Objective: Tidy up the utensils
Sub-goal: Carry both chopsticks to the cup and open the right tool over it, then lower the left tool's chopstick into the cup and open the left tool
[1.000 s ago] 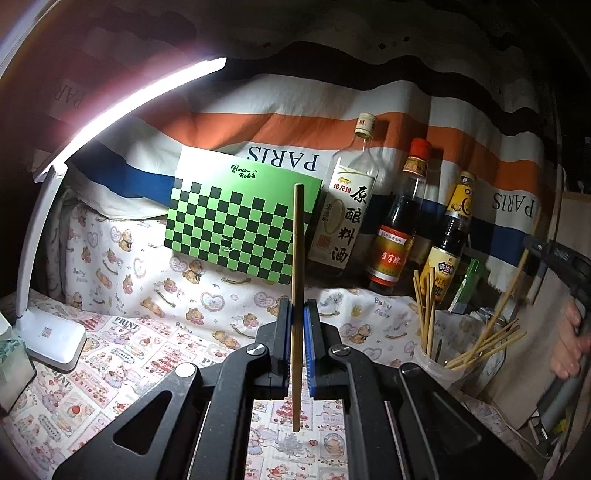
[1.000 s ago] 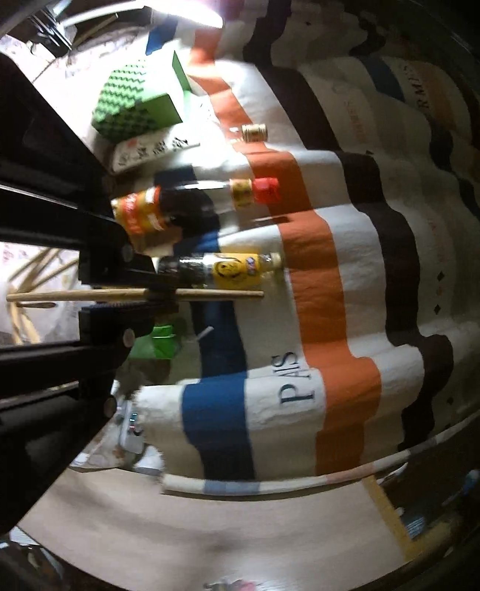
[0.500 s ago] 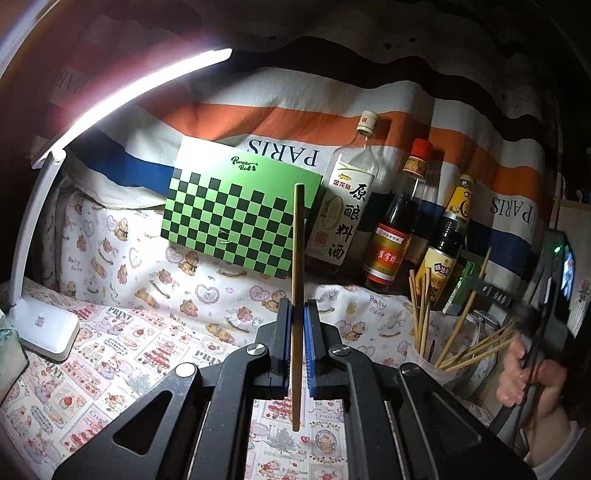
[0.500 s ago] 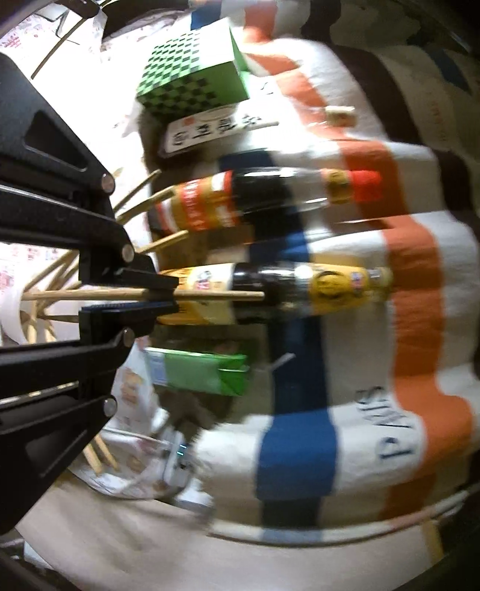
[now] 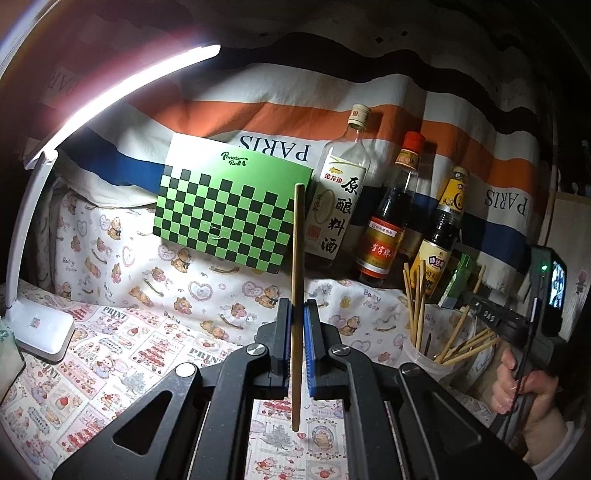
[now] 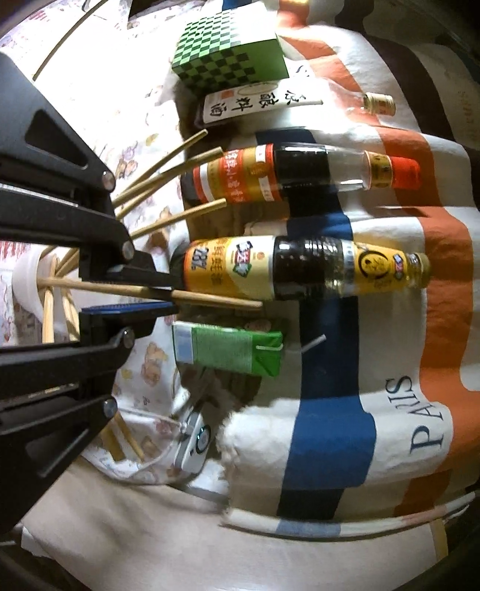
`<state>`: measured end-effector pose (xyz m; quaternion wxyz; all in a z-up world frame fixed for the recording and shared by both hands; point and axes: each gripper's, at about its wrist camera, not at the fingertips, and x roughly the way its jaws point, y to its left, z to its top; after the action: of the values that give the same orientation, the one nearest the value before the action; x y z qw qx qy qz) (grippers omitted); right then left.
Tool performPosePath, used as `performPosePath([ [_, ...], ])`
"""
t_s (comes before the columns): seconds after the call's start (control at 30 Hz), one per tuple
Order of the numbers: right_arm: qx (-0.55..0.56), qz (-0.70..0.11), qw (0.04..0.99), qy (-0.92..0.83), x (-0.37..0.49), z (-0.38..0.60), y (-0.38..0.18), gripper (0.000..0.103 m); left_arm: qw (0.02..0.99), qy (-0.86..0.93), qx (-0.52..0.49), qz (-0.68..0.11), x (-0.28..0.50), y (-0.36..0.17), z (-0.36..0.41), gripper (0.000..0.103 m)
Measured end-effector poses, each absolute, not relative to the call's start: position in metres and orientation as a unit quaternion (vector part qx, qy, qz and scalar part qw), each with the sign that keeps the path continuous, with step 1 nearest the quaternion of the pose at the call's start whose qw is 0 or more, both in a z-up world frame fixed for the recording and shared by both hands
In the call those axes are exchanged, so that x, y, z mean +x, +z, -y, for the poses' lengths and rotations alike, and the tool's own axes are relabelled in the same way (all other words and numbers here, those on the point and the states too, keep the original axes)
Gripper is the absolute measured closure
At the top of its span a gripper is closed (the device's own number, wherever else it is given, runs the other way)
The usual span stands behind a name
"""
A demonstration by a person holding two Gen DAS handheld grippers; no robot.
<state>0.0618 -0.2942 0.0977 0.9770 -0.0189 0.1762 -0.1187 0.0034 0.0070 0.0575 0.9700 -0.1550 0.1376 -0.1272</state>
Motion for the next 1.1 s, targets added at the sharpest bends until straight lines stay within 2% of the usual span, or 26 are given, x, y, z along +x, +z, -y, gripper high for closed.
performPosePath([
  [0.03,-0.017,-0.177,0.977,-0.12,0.059,0.297,0.1,0.083,0.97,-0.128,-0.155,-0.138,0.004,0.057,-0.007,0.098],
  [0.07,-0.013,-0.175,0.977,-0.119,0.057,0.299,0.102,0.065,0.97,-0.127,-0.155,-0.139,0.004,0.057,-0.006,0.098],
  [0.1,-0.009,-0.171,0.978,-0.12,0.053,0.302,0.105,0.057,0.97,-0.128,-0.154,-0.14,0.004,0.057,-0.006,0.098],
  [0.23,0.002,-0.164,0.98,-0.112,0.034,0.309,0.115,0.055,0.97,-0.13,-0.15,-0.138,0.005,0.057,-0.007,0.098],
  [0.37,0.051,-0.13,0.983,-0.115,-0.013,0.326,0.113,0.04,0.977,-0.119,-0.131,-0.122,0.003,0.059,-0.008,0.098],
  [0.5,0.091,-0.129,0.983,-0.092,-0.048,0.34,0.091,0.034,0.974,-0.135,-0.139,-0.117,0.004,0.059,-0.009,0.098],
  [0.6,0.074,-0.128,0.983,-0.112,-0.058,0.345,0.067,0.033,0.973,-0.129,-0.149,-0.121,0.009,0.065,0.001,0.098],
  [0.67,0.067,-0.168,0.975,-0.128,-0.047,0.351,0.055,0.033,0.965,-0.158,-0.165,-0.128,0.014,0.077,0.013,0.098],
  [0.8,0.111,-0.18,0.967,-0.139,-0.04,0.37,0.049,0.033,0.964,-0.179,-0.167,-0.105,0.017,0.108,0.044,0.098],
  [0.9,0.161,-0.198,0.958,-0.13,-0.037,0.386,0.041,0.033,0.96,-0.198,-0.176,-0.094,0.021,0.13,0.069,0.098],
  [1.0,0.229,-0.255,0.934,-0.101,-0.023,0.401,0.02,0.033,0.957,-0.21,-0.179,-0.093,0.029,0.148,0.094,0.098],
  [1.1,0.242,-0.276,0.923,-0.112,-0.015,0.407,0.008,0.033,0.957,-0.215,-0.172,-0.087,0.034,0.161,0.113,0.098],
])
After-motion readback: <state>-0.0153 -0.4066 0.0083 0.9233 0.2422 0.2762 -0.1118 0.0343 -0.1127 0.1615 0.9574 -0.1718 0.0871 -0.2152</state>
